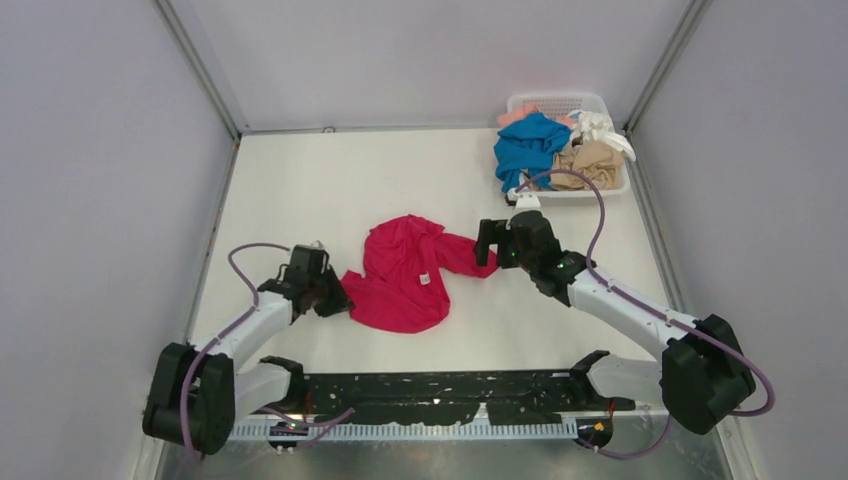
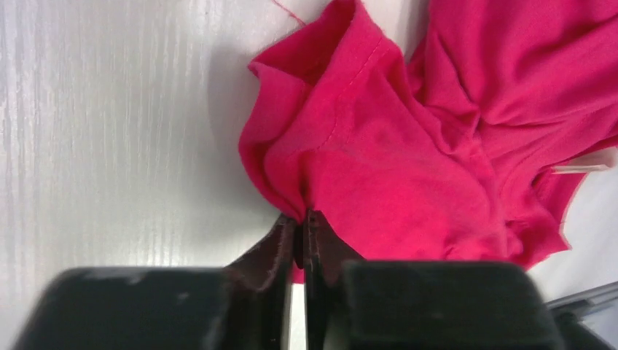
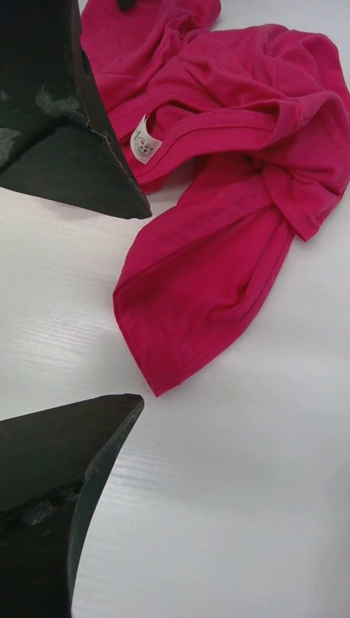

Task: Fold and stack the t-shirts
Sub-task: Flatten out the tshirt

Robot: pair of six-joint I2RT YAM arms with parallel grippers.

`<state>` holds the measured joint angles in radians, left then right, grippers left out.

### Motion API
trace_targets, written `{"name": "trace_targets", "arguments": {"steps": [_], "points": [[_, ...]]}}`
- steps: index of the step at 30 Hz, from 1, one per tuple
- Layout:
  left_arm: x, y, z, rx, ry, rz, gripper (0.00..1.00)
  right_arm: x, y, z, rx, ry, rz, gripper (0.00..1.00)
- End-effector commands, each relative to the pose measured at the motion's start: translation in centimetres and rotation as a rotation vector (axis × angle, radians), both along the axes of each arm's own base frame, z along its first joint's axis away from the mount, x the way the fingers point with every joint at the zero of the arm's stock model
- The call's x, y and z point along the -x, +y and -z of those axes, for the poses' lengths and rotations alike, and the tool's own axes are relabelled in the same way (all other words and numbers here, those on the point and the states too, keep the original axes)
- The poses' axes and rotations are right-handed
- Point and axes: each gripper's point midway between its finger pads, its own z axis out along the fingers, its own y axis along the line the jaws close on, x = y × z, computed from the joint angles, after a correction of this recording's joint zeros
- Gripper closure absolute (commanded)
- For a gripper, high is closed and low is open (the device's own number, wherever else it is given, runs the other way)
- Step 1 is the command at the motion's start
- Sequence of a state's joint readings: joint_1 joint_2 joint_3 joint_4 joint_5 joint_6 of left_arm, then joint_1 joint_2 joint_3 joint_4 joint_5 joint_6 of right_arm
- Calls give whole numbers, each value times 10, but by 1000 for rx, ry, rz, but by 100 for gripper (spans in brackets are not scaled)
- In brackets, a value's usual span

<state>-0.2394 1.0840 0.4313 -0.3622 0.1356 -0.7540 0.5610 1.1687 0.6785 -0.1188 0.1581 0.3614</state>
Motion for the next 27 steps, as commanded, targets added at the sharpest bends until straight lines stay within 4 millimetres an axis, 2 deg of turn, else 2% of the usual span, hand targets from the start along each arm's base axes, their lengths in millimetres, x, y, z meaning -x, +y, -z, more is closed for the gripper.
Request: {"name": "trace_targets", "arguments": {"steps": [1,3,8,9,10,11,12,13,14,15,16,17,20,21,23,24,26,27], "points": [[8,-14,9,13,48,53,100,-5,25,-6,-86,-23,-78,5],[6,-12,6,2,27,53,100,-11,37,-14,-128,-46,-111,5],[1,-3,-17,-38,-73,53,100,-26,86,-45,-280,-123,-271,3],[0,0,-21,-47,-92,48,100,-31,92,-39,-288,-102,-271,3],[0,3,-25,-58,-107,43,100,-36,101,-48,-308,-110,-295,2],[0,5,-28,-66,-125,39,100,-40,108,-37,-307,-82,-303,1],[-1,6,-32,-71,-144,39,100,-43,119,-46,-323,-91,-326,1],[-1,7,-36,-73,-159,40,100,-47,125,-35,-317,-64,-331,0],[-1,8,-39,-74,-173,38,100,-52,135,-44,-325,-79,-344,0],[-1,9,-40,-79,-180,35,100,-56,140,-31,-309,-55,-346,0],[-1,12,-42,-87,-188,27,100,-60,150,-37,-313,-68,-358,1],[-1,13,-43,-90,-194,23,100,-66,157,-34,-306,-59,-363,3],[-1,13,-47,-84,-213,19,100,-77,169,-16,-241,-44,-351,6],[-2,12,-50,-81,-223,17,100,-87,169,-7,-202,-39,-319,6],[-4,12,-53,-78,-237,18,100,-92,174,8,-146,-20,-317,13],[-4,12,-55,-78,-242,20,100,-93,175,14,-131,-4,-317,21],[-5,12,-58,-77,-249,21,100,-91,179,16,-128,1,-332,34],[-5,12,-60,-77,-253,22,100,-90,180,16,-121,-3,-325,36]]}}
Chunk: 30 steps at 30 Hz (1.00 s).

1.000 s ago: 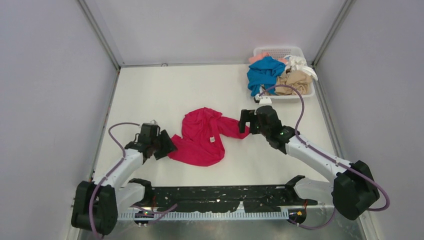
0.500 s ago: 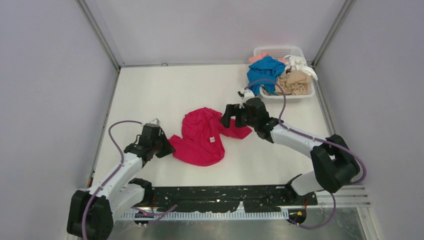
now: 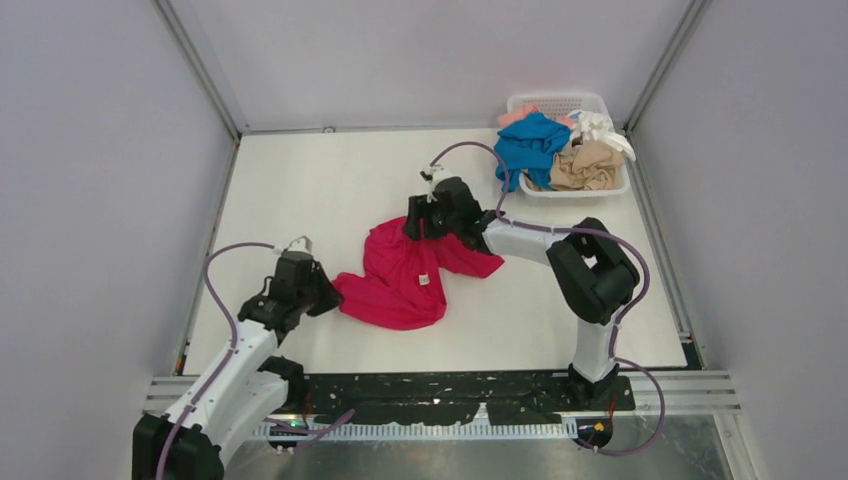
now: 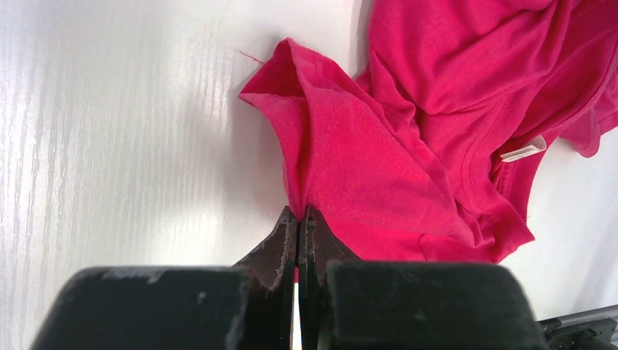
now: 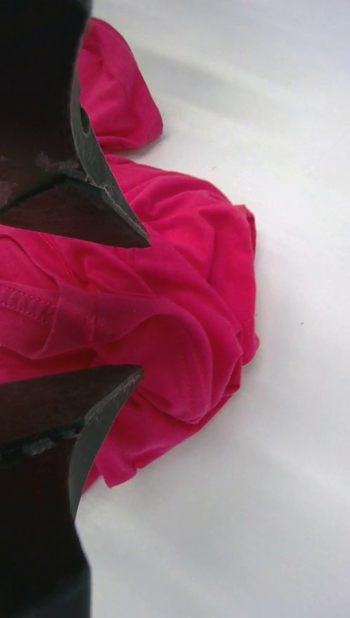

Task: Fold and stack the t-shirts
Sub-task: Flatten out the tshirt

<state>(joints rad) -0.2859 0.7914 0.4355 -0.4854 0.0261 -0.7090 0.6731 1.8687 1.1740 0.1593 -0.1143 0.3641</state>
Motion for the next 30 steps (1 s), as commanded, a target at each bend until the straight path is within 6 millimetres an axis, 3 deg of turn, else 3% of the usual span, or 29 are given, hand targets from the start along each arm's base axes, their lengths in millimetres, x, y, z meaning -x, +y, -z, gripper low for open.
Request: {"name": "trace_targets", "arguments": {"steps": [1,5,7,8,9,10,12,14,15,16,17,18,19,23,24,26,28,30], "points": [[-10,3,-19,-23,-62,-2,100,-5,0,-8,57,-41,21,38],[-16,6,-28,-33,-100,-15,100,-3,-11,9,161,-30,48,41],[-17,6,-31,-32,-114,-14,100,3,-14,19,169,-4,43,53],[-18,6,-34,-32,-122,-17,100,6,-13,19,163,-1,41,66],[-18,6,-36,-28,-128,-18,100,8,-13,14,147,-13,36,73],[-19,6,-38,-25,-135,-18,100,10,-13,10,137,-23,35,87],[-21,4,-48,-15,-159,-17,100,12,-14,-15,100,-67,38,94],[-25,3,-65,0,-206,-13,100,13,-22,-66,43,-153,70,95],[-27,2,-77,8,-245,-15,100,12,-29,-81,40,-183,99,95],[-30,2,-93,19,-291,-17,100,16,-38,-108,21,-227,121,95],[-33,2,-110,32,-346,-19,100,14,-50,-122,27,-259,172,95],[-35,2,-129,46,-404,-25,100,20,-61,-152,-3,-306,199,95],[-37,4,-149,58,-465,-37,100,21,-72,-165,2,-330,241,94],[-33,6,-243,124,-715,-47,100,47,-103,-258,-106,-468,283,95],[-29,7,-267,134,-770,-38,100,59,-110,-292,-163,-516,274,94],[-18,7,-314,152,-866,-14,100,75,-119,-331,-227,-577,258,95],[-4,8,-358,162,-962,10,100,97,-126,-384,-319,-662,219,95],[11,13,-398,160,-1057,16,100,116,-130,-421,-371,-719,165,95]]}}
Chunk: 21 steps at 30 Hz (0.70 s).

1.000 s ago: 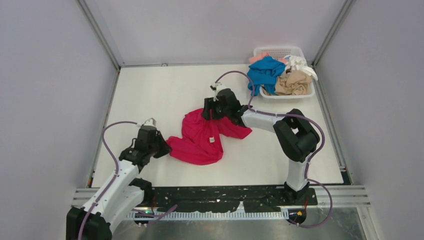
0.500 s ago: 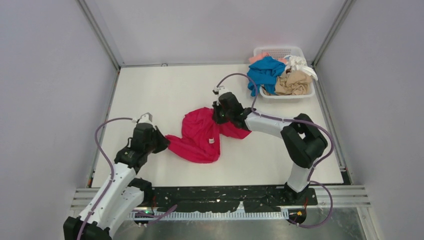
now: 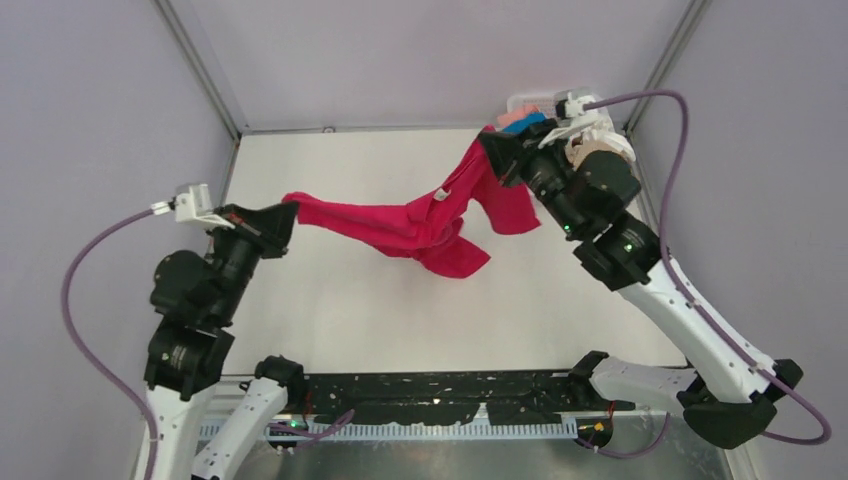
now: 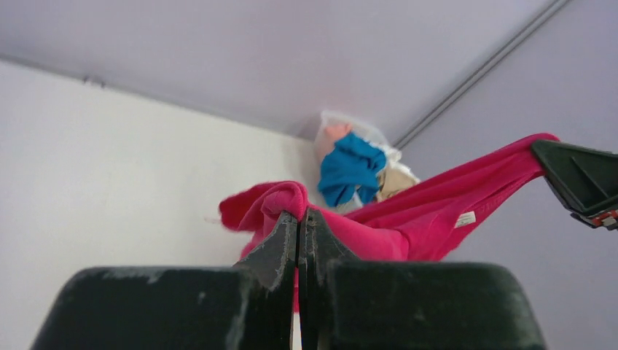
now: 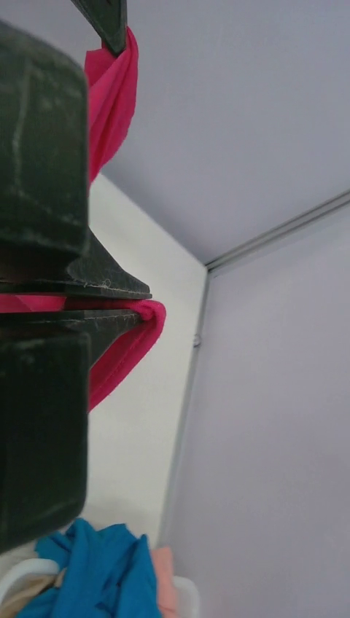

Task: Fold and stack the t-shirts
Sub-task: Flatten out the tshirt

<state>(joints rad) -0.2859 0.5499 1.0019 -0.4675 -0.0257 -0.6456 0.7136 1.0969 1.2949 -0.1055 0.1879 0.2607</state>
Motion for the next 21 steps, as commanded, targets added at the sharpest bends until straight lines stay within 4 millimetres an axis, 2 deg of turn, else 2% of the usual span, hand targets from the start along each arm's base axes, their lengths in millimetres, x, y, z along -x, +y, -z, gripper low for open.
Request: {"name": "trace_targets", "arguments": {"steps": [1,4,7,8,9,12,14,15,16,21], "points": [[35,9,-107,-4,-287,14,100,42,-13,-90,-73,-181,-97,95],[61,18,-152,3,-407,4,100,68,-22,-138,-115,-280,-152,95],[86,18,-191,-2,-522,37,100,83,-35,-172,-146,-360,-147,95],[91,19,-202,-4,-549,37,100,93,-37,-187,-150,-403,-172,95],[95,20,-212,-7,-572,33,100,96,-37,-193,-149,-423,-182,95],[92,23,-234,-37,-599,8,100,100,-47,-220,-168,-495,-144,95],[76,27,-239,-60,-590,-36,100,91,-51,-230,-181,-509,-92,95],[64,31,-239,-64,-566,-75,100,78,-47,-227,-171,-495,-66,95],[49,33,-238,-76,-542,-106,100,76,-47,-231,-165,-507,-52,94],[-25,35,-225,-146,-412,-222,100,17,-16,-217,-101,-494,34,95]]}}
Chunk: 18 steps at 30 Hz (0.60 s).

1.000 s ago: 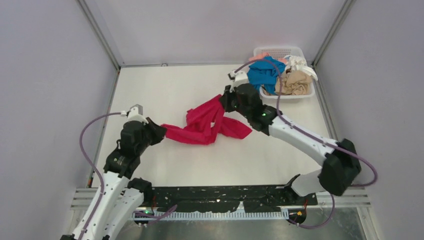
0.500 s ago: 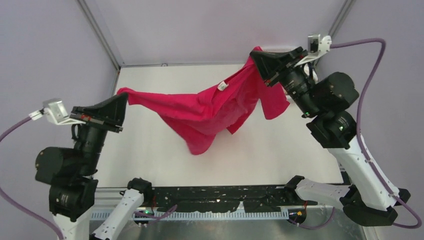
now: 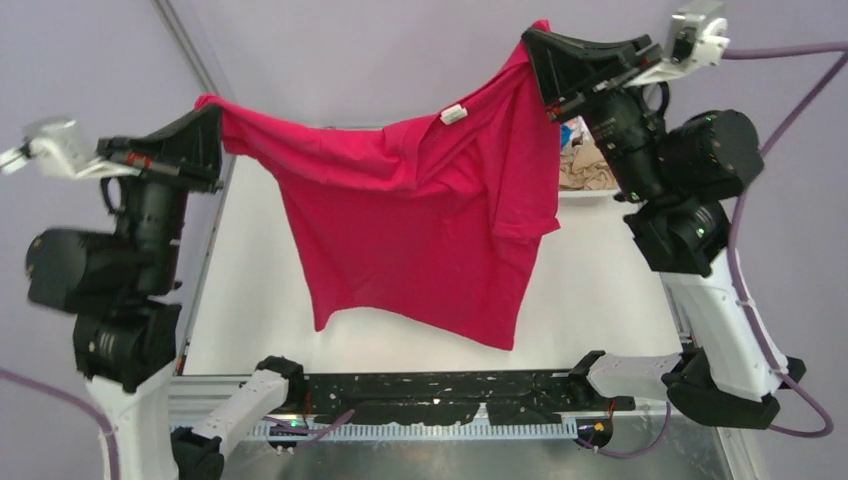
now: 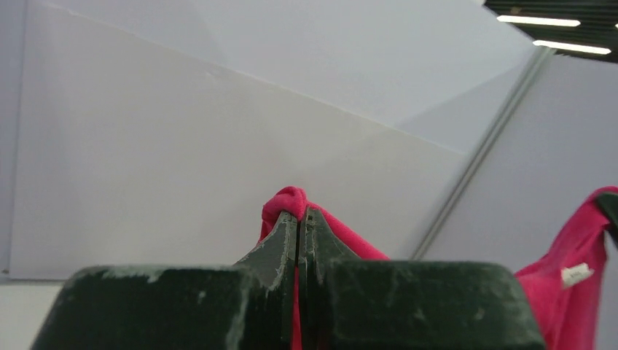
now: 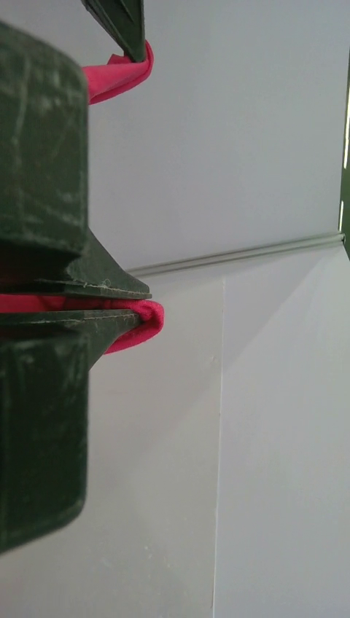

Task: Fold and stack the t-shirts
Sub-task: Flatten out the tshirt

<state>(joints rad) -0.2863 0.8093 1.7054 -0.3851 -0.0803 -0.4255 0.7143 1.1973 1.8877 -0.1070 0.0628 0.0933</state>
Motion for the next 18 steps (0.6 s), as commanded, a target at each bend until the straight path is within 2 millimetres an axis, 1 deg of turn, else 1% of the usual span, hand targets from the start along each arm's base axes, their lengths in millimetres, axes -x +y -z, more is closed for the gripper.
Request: {"name": "trace_targets", "arguments": {"steps": [1,2,3,4,5,6,7,8,9,10,11,12,13,14,16,17,18], "points": [[-89,3,24,-68,155,-160,100,-56,21,6,48,-29,145,95],[-102,3,24,-81,166,-177,100,-77,27,14,52,-8,192,95],[-113,4,24,-87,173,-198,100,-92,33,17,69,-5,224,95],[-122,6,22,-93,170,-214,100,-103,33,18,72,0,254,95],[-131,8,19,-101,165,-222,100,-118,40,20,92,-4,272,95],[-138,8,15,-106,162,-219,100,-122,35,10,77,-27,291,95],[-146,10,12,-113,160,-218,100,-140,49,20,103,-20,288,95],[-146,11,2,-115,136,-217,100,-141,42,5,81,-52,303,95],[-156,13,0,-118,134,-230,100,-158,51,13,89,-44,305,95],[-157,15,-12,-119,106,-232,100,-157,42,-6,52,-78,314,95],[-158,16,-21,-122,90,-232,100,-171,52,0,62,-78,305,95],[-160,19,-28,-120,87,-238,100,-165,39,-23,3,-115,306,95],[-159,21,-38,-121,71,-243,100,-176,46,-18,3,-111,288,95],[-157,23,-46,-122,59,-247,100,-170,37,-34,-44,-137,273,95],[-145,27,-62,-121,24,-257,100,-170,36,-38,-79,-143,225,95],[-139,28,-66,-127,16,-262,100,-162,34,-44,-80,-160,197,95],[-130,28,-67,-129,9,-263,100,-166,40,-34,-67,-134,172,95]]}}
